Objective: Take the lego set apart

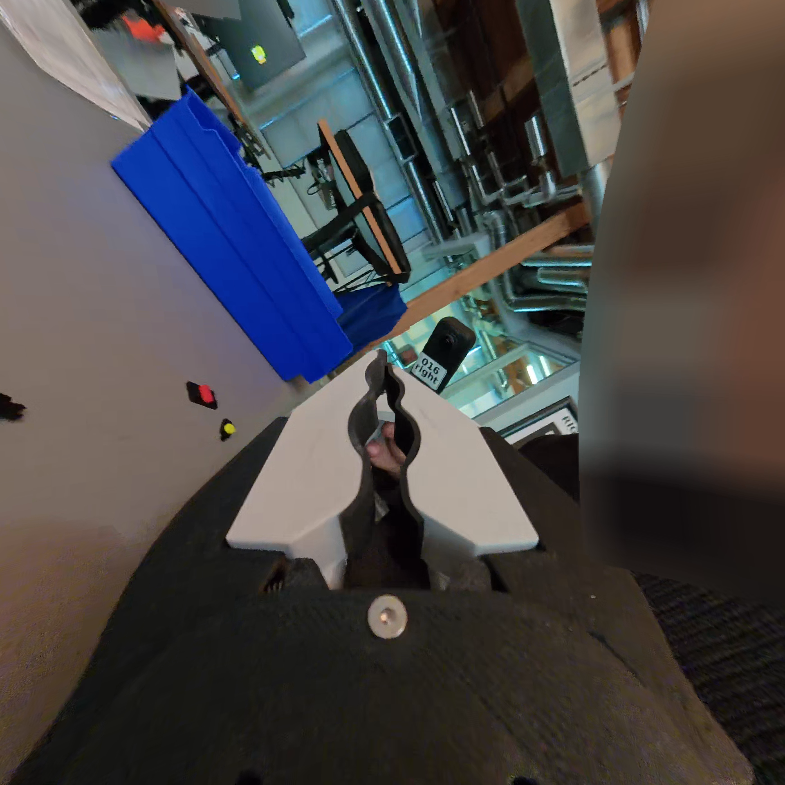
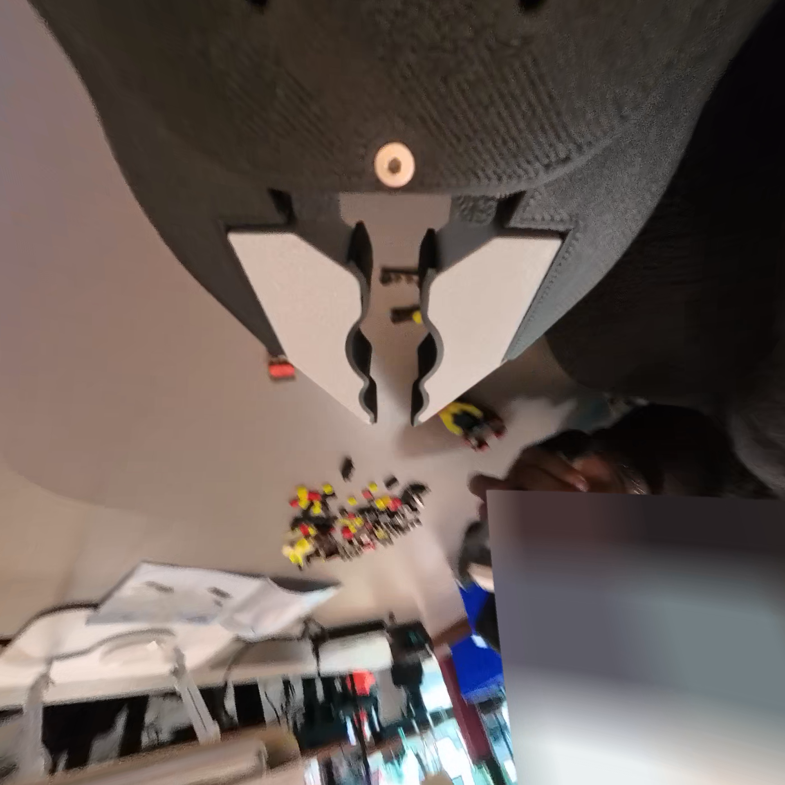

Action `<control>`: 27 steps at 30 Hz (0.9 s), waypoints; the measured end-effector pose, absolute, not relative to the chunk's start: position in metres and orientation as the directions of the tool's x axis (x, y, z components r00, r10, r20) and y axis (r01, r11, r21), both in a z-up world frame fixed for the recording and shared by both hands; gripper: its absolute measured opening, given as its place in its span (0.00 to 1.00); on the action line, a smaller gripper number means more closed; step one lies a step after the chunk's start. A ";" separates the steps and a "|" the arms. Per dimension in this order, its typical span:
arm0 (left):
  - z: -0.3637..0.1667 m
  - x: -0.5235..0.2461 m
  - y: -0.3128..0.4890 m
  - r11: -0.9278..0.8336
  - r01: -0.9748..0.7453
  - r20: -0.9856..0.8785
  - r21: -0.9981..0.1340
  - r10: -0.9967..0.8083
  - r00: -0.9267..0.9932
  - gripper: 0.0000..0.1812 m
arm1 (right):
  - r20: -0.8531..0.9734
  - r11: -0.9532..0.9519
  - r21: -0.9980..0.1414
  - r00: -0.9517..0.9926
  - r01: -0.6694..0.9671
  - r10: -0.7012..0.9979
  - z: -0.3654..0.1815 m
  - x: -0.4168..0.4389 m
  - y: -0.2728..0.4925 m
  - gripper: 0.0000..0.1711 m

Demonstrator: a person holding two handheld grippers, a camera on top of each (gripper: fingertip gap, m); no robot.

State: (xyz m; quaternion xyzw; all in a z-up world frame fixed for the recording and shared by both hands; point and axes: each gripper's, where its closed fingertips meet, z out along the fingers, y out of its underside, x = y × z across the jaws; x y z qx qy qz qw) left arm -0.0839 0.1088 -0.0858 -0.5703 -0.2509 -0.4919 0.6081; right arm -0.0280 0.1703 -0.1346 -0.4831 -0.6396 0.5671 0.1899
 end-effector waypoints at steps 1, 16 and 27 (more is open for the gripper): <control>-0.087 -0.082 0.110 -0.141 0.877 0.862 -0.460 -0.306 0.403 0.00 | -0.273 -0.052 -0.892 -0.443 0.449 0.854 -0.148 -0.028 0.174 0.09; -0.097 -0.052 0.118 -0.263 0.869 0.885 -0.418 -0.331 0.326 0.00 | -0.062 0.324 -0.708 -0.513 0.627 0.856 -0.224 -0.041 0.181 0.06; -0.121 -0.045 0.125 -0.318 0.793 0.854 -0.520 -0.221 0.471 0.03 | -0.390 -0.174 -0.894 -0.530 0.412 0.753 -0.127 -0.046 0.154 0.03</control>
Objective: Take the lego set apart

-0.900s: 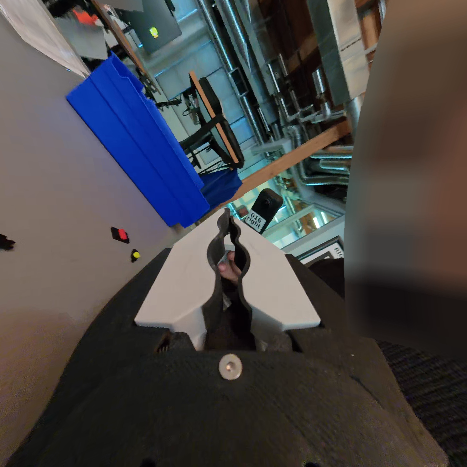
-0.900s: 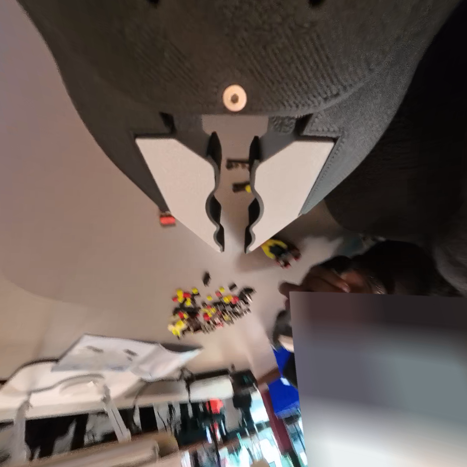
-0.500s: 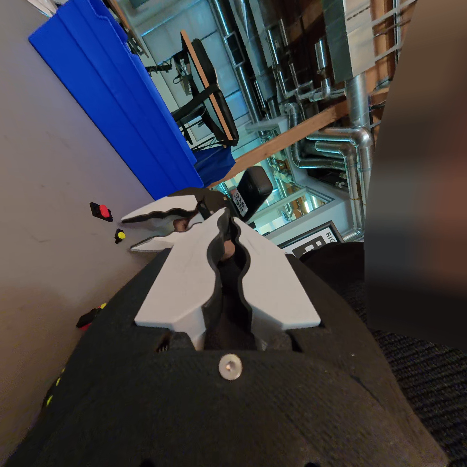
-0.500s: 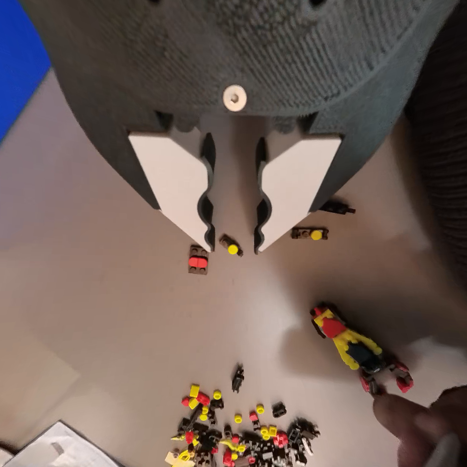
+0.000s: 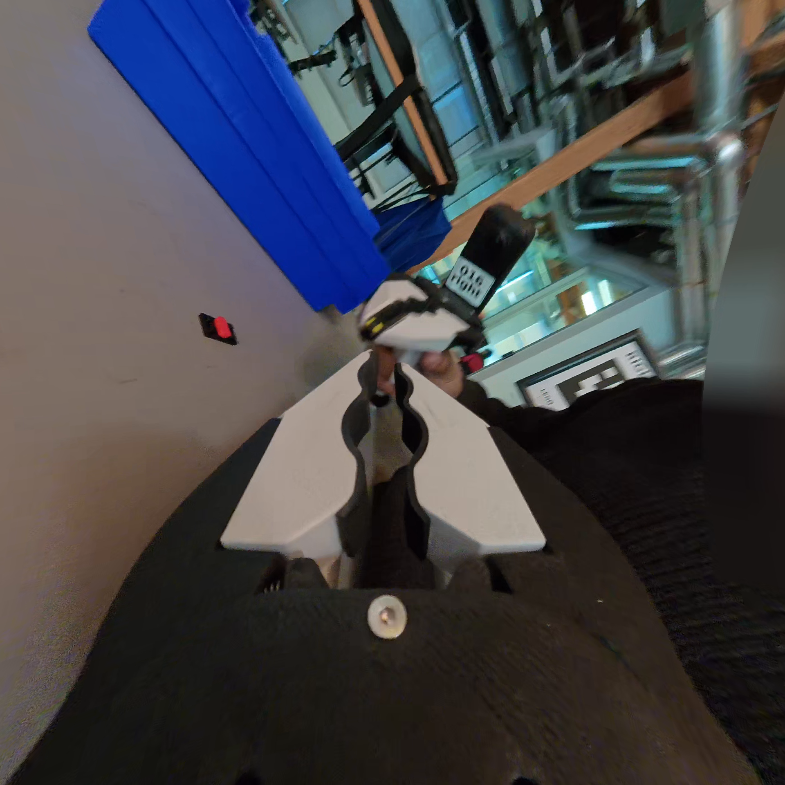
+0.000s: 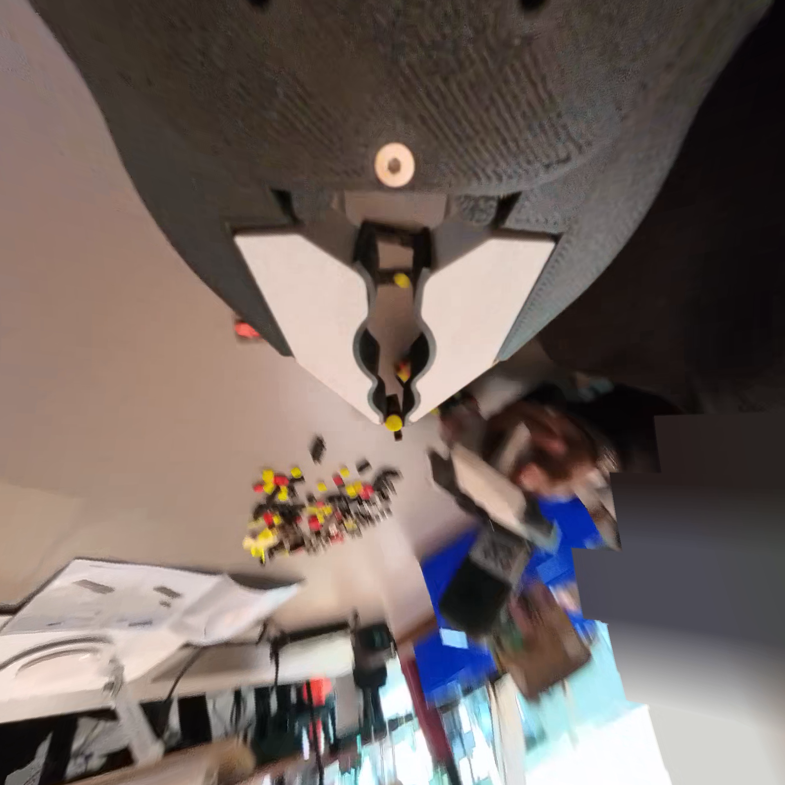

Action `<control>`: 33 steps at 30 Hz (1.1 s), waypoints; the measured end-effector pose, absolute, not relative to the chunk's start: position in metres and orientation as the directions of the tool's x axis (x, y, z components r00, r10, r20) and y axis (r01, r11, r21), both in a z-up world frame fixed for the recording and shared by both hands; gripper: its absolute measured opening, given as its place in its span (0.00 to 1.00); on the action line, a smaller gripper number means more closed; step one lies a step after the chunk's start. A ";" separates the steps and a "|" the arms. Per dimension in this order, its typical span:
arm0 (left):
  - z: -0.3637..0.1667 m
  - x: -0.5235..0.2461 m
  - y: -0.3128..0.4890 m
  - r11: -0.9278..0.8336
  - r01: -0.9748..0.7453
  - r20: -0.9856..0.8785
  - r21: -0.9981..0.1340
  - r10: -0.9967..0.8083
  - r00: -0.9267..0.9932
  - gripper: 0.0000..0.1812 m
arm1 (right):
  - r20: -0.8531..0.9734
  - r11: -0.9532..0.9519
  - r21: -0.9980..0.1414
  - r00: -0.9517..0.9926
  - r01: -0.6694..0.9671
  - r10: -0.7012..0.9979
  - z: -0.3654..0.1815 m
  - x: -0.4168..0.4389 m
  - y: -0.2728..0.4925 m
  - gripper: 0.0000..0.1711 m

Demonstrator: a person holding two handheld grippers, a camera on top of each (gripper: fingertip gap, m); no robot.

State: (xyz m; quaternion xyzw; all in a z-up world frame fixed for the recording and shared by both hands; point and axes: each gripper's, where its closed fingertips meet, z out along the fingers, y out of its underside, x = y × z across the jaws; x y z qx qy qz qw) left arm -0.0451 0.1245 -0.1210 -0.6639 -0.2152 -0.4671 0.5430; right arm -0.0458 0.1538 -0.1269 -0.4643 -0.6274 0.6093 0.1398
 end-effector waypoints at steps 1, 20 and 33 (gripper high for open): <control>-0.125 -0.043 0.126 -0.323 0.757 0.823 -0.568 -0.197 0.534 0.04 | -0.489 -0.299 -0.862 -0.516 0.410 0.703 -0.115 -0.046 0.155 0.03; -0.116 -0.049 0.135 -0.187 0.266 0.262 -0.946 0.045 0.964 0.09 | -0.958 -0.835 -0.160 -0.287 0.526 0.002 -0.106 -0.057 0.133 0.03; -0.111 -0.049 0.130 -0.173 0.263 0.268 -0.949 -0.002 0.964 0.00 | -0.959 -0.780 -0.189 -0.283 0.596 0.016 -0.112 -0.053 0.125 0.00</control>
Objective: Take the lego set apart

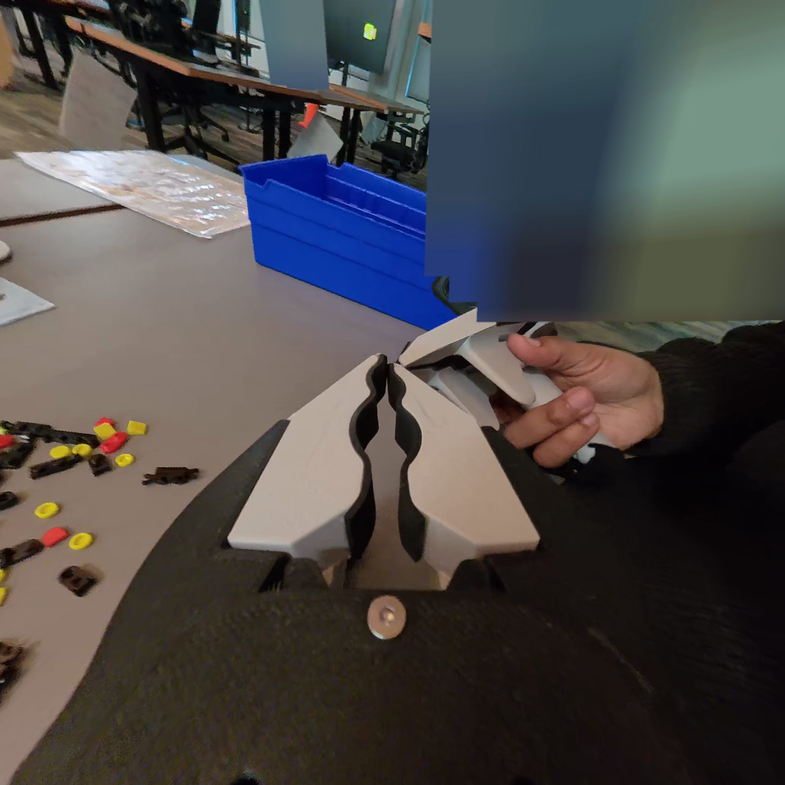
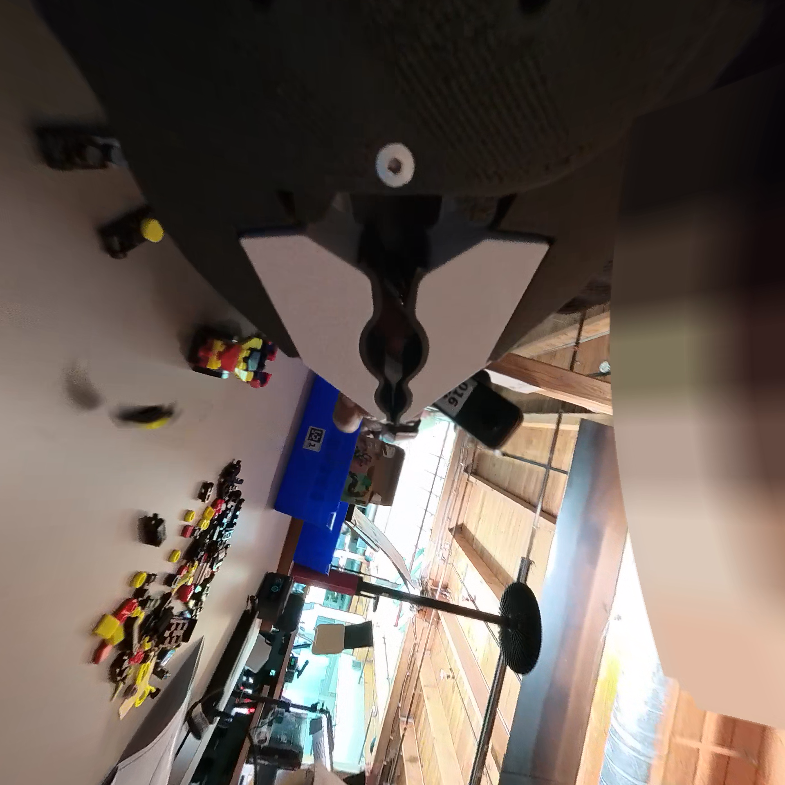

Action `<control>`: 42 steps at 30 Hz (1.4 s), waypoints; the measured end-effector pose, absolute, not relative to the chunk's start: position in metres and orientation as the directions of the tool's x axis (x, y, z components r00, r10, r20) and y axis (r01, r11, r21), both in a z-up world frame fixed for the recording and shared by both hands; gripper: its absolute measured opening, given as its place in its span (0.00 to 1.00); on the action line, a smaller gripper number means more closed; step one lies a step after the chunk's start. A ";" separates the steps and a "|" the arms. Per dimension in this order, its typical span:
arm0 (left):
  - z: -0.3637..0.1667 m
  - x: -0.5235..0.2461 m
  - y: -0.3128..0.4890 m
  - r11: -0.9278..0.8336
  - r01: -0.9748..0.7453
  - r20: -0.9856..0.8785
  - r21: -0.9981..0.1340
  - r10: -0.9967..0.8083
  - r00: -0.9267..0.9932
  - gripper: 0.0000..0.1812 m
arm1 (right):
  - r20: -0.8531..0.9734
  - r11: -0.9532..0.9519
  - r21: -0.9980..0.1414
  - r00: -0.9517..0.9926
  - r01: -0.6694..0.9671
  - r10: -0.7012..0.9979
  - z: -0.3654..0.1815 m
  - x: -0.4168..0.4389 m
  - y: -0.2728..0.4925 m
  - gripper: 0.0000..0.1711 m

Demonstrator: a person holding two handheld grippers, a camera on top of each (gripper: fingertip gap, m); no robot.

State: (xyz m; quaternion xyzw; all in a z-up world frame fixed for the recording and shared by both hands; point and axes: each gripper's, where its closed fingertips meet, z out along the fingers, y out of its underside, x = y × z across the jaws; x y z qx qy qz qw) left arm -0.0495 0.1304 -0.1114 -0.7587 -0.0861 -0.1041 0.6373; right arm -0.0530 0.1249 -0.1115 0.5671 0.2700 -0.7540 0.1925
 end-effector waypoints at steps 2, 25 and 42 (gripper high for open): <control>-0.113 -0.055 0.130 -0.173 0.329 0.333 -0.928 0.008 0.943 0.00 | -0.951 -0.764 -0.248 -0.300 0.596 0.075 -0.112 -0.052 0.126 0.00; -0.135 -0.073 0.127 -0.238 0.467 0.473 -0.851 0.036 0.880 0.00 | -0.222 0.147 -0.616 -0.349 0.774 0.910 -0.209 -0.011 0.194 0.14; -0.146 -0.019 0.135 -0.365 0.208 0.281 -0.907 -0.160 0.946 0.18 | -0.459 -0.079 -0.799 -0.519 0.596 0.721 -0.149 -0.022 0.140 0.03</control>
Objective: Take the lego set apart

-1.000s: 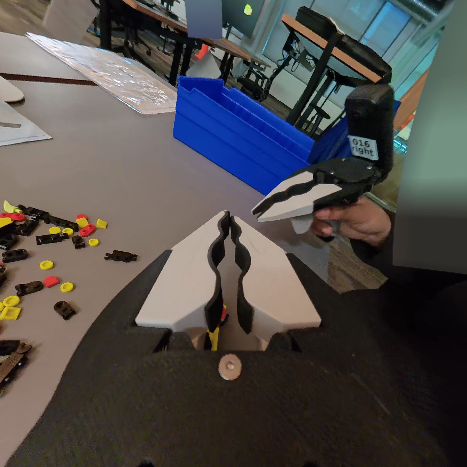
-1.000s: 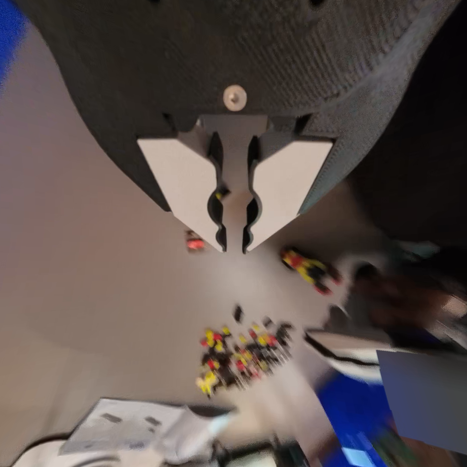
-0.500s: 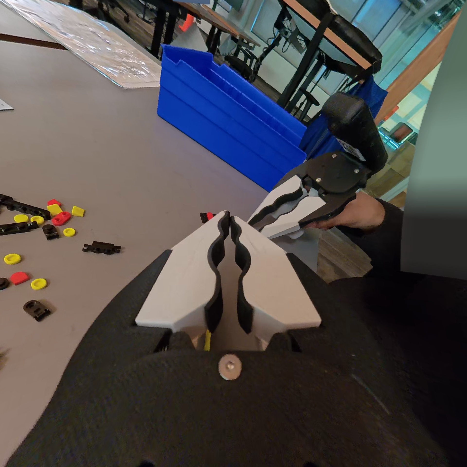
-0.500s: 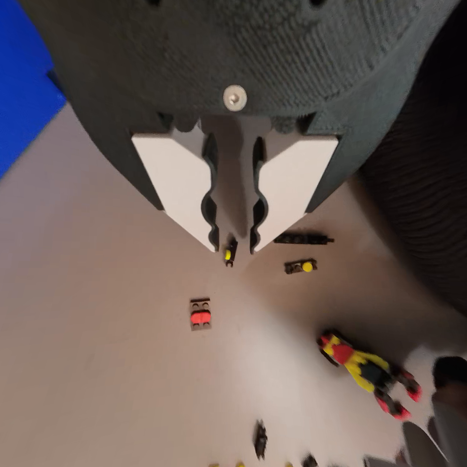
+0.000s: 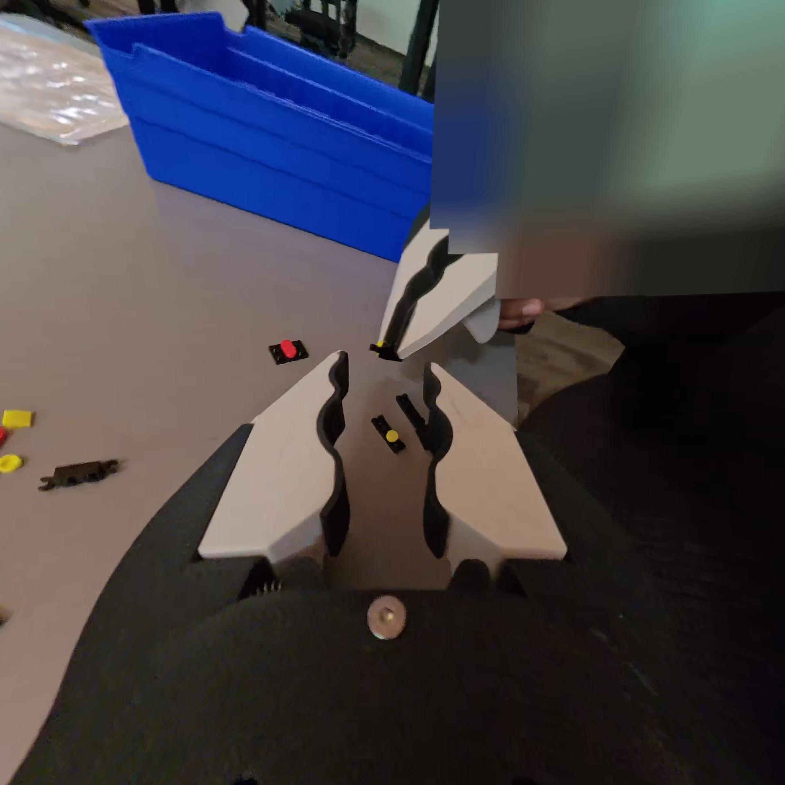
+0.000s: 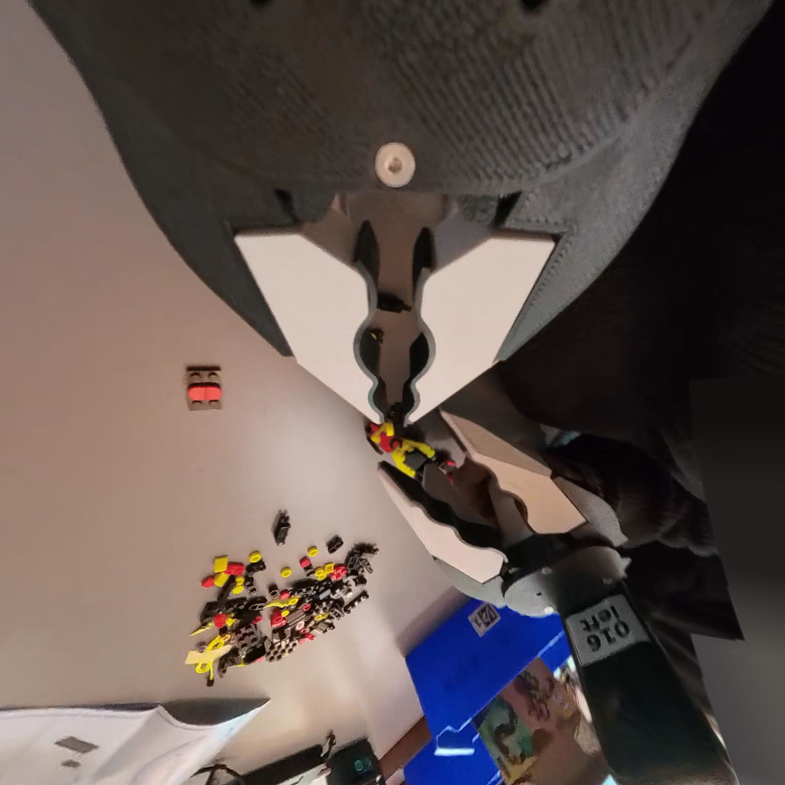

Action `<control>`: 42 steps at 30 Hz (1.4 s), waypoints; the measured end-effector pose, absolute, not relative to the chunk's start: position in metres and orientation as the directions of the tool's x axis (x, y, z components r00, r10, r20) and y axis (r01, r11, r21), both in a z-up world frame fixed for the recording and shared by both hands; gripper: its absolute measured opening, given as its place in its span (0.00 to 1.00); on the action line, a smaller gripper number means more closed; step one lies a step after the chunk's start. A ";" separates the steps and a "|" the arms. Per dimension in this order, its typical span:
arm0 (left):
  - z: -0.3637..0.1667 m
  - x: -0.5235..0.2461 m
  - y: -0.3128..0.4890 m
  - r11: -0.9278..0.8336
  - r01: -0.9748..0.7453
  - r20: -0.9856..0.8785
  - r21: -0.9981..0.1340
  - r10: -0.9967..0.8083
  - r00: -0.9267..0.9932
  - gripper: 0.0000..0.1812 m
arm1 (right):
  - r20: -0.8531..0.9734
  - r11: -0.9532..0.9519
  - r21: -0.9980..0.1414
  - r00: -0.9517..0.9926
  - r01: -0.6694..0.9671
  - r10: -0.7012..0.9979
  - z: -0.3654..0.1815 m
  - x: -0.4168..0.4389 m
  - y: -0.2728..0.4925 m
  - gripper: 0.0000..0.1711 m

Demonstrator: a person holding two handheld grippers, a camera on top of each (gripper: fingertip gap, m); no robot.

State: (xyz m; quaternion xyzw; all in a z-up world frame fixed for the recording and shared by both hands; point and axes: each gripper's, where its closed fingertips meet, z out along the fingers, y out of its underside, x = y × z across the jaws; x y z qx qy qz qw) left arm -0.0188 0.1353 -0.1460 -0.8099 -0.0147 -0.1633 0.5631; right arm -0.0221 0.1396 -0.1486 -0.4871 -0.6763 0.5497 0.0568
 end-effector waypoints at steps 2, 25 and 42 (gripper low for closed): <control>-0.143 -0.011 0.134 -0.358 0.185 0.268 -0.915 -0.197 0.943 0.16 | -0.356 0.021 -0.831 -0.560 0.556 0.748 -0.150 -0.020 0.140 0.03; -0.134 -0.024 0.132 -0.383 0.678 0.772 -0.627 -0.189 0.607 0.00 | 0.230 0.427 -0.881 -0.605 0.203 0.762 -0.135 -0.022 0.130 0.04; -0.123 -0.020 0.128 -0.391 0.730 0.828 -0.560 -0.258 0.497 0.00 | -0.153 0.058 -0.952 -0.634 0.300 0.758 -0.118 -0.021 0.140 0.07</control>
